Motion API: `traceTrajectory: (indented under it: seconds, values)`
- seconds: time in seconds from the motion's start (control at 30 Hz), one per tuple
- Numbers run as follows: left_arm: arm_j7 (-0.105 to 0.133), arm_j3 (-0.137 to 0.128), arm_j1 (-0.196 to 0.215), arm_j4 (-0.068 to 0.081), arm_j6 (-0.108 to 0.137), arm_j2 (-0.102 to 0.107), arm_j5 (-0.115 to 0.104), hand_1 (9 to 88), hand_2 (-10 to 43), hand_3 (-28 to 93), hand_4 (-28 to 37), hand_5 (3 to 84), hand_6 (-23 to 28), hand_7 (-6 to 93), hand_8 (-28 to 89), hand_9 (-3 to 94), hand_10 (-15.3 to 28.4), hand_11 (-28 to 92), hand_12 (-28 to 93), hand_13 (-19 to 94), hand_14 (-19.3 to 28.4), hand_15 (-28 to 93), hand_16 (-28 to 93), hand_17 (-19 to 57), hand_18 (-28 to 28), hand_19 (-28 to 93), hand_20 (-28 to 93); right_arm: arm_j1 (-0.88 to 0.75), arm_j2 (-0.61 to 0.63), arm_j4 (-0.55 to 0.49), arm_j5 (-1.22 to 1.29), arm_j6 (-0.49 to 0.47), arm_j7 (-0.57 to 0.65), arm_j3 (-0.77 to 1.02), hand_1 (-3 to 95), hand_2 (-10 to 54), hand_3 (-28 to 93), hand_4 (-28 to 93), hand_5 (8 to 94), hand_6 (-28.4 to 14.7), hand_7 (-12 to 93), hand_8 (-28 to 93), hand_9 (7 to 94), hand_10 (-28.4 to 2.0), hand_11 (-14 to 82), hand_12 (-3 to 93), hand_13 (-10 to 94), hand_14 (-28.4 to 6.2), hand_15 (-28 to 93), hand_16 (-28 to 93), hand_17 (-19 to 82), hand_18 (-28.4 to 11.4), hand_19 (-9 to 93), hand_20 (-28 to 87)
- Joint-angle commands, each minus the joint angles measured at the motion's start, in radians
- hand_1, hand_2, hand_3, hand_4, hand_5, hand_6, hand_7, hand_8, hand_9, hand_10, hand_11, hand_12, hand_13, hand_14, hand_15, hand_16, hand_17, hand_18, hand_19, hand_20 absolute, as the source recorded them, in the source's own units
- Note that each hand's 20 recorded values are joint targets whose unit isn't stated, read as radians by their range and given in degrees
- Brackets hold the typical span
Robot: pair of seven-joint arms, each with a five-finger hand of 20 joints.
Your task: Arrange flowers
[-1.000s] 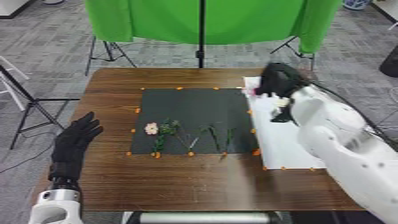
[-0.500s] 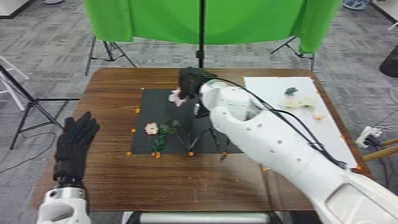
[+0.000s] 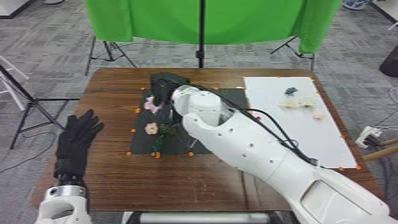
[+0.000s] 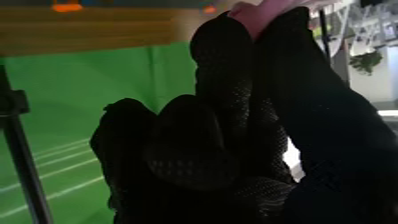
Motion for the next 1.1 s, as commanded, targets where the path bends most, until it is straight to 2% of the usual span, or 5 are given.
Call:
traceTrajectory:
  seconds: [0.03,0.57,0.93,1.0,1.1]
  values:
    - [-0.003,0.0,0.014,0.005,-0.014,-0.004,-0.002,18.2,24.8,53,-28.3,37.8,10.4,4.2,-7,34.9,15.8,13,0,28,17.9,22,-4,2.9,13.1,13,18,-0.012,0.01,0.03,-0.029,-0.012,-0.001,-0.001,56.6,-9.5,59,-19,81.6,1.0,24,10,86.8,-9.7,36.7,37.3,88,-2.6,68,34,66,-12.0,93,65]
    - [-0.016,0.001,0.008,0.006,-0.018,-0.006,0.001,17.7,19.4,54,-28.3,37.7,10.3,3.9,-7,34.9,15.7,13,1,28,18.3,24,-4,2.5,13.4,14,18,-0.019,0.027,0.045,-0.068,-0.052,-0.01,0.014,51.5,-9.5,57,-18,75.8,0.4,21,7,82.7,-10.9,39.7,32.3,86,-3.2,68,34,65,-12.3,93,64]
    - [-0.027,-0.009,0.02,0.001,-0.014,-0.013,0.003,18.1,19.6,54,-28.3,37.4,10.2,3.9,-7,35.3,15.4,14,2,28,18.5,25,-4,2.3,13.6,14,18,-0.023,0.047,0.031,-0.102,-0.079,-0.022,0.022,42.5,-9.5,67,-21,71.0,0.5,19,0,79.7,-10.9,41.3,29.5,85,-3.5,68,34,64,-12.1,93,64]
    - [-0.029,-0.009,0.021,0.0,-0.016,-0.014,0.002,17.8,19.3,55,-28.3,37.3,10.2,3.9,-7,35.4,15.5,14,2,28,18.5,25,-3,2.2,13.6,14,18,-0.02,0.058,0.018,-0.093,-0.072,-0.019,0.029,40.3,-9.5,69,-22,70.1,0.6,19,-9,79.0,-11.2,41.3,29.4,85,-3.6,68,34,64,-12.2,93,64]
    - [-0.034,-0.01,0.025,-0.003,-0.026,-0.022,0.007,18.1,19.0,55,-28.3,37.2,10.1,3.9,-7,35.5,15.4,14,2,29,18.5,25,-3,2.1,13.8,15,19,-0.026,0.123,-0.07,-0.068,-0.062,-0.004,0.06,38.8,-9.5,68,-22,68.1,0.6,19,-10,78.0,-12.0,40.3,29.1,84,-4.0,68,34,63,-12.5,93,63]
